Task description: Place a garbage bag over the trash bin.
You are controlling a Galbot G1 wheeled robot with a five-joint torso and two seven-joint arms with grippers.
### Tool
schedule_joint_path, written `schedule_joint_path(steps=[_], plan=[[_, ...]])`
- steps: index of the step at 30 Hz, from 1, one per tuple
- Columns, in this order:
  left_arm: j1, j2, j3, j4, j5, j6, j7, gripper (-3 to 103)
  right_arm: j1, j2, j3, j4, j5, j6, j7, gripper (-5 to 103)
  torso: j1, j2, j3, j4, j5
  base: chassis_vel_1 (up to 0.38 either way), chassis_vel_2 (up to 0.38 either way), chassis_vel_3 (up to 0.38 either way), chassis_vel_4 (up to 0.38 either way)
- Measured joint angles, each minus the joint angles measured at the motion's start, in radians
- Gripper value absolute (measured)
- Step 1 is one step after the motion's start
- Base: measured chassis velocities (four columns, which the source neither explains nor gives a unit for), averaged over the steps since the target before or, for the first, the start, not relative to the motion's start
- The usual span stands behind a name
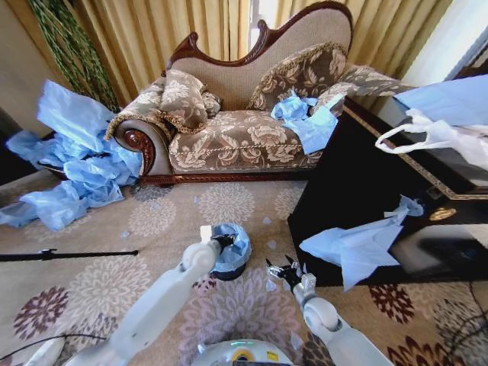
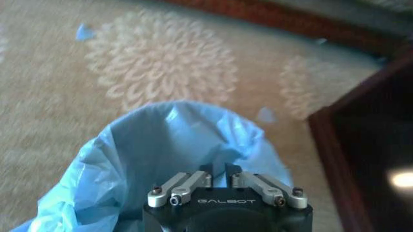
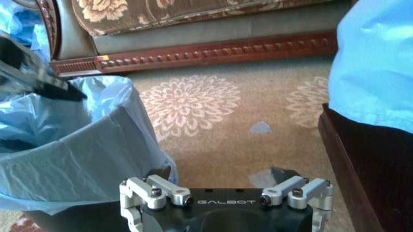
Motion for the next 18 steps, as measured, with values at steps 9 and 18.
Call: schedule_joint_path(steps=[9,18], plan=[[-0.070,-0.091,0.019,0.150,-0.055,0.016,-0.127,0,-0.005,-0.017,0.020,-0.002,0.009,0.001,-0.002,100,0.000,0.000,0.000,0.0001,-0.0001,0.000,0.000,0.000,0.000],[-0.135,-0.156,0.025,0.358,-0.032,0.017,-0.105,0,0.013,-0.036,0.012,0.005,0.027,-0.004,0.002,100,0.000,0.000,0.000,0.0000,-0.0002,0.000,0.000,0.000,0.000]])
